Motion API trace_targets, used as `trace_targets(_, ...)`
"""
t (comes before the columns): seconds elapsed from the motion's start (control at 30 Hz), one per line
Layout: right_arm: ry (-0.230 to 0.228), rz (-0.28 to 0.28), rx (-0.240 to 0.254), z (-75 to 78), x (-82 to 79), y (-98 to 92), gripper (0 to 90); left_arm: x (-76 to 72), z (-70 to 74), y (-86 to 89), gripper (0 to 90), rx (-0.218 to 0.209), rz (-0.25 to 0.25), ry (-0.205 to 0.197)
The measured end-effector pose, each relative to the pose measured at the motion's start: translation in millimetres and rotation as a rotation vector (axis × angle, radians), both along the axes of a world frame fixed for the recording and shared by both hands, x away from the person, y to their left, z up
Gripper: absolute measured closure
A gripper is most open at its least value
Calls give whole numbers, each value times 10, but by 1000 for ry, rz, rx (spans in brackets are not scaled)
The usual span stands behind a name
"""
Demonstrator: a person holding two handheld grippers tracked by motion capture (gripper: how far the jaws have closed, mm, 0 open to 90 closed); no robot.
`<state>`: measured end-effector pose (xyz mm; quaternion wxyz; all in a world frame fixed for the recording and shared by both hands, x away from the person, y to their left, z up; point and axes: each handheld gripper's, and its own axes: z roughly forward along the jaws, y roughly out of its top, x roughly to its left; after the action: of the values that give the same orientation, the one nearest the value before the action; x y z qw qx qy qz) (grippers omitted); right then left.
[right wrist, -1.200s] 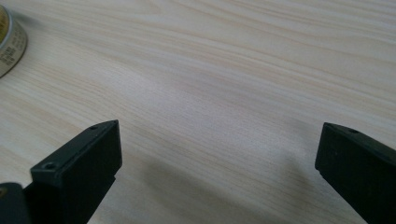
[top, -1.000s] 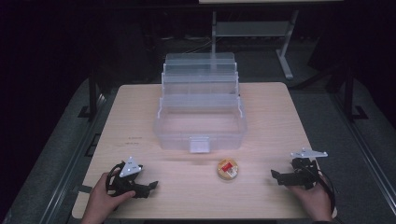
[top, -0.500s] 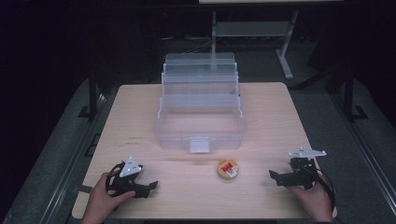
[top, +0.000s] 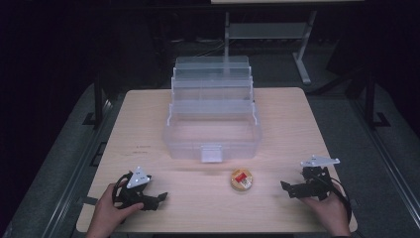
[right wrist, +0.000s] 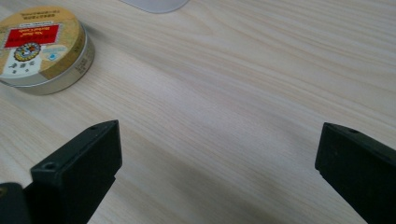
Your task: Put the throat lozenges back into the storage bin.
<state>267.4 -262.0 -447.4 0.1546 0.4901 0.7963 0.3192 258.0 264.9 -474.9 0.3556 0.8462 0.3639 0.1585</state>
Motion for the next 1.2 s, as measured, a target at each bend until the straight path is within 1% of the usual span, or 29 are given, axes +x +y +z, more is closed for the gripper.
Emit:
trace_targets(0.47, -10, 63, -10, 70, 25, 200, 2, 0, 0, 0, 108, 0, 0, 0)
trace_targets(1.07, -1, 114, -20, 113, 103, 382, 2, 0, 0, 0, 108, 0, 0, 0)
trace_targets(1.2, 6, 116, -20, 119, 121, 410, 2, 0, 0, 0, 107, 0, 0, 0)
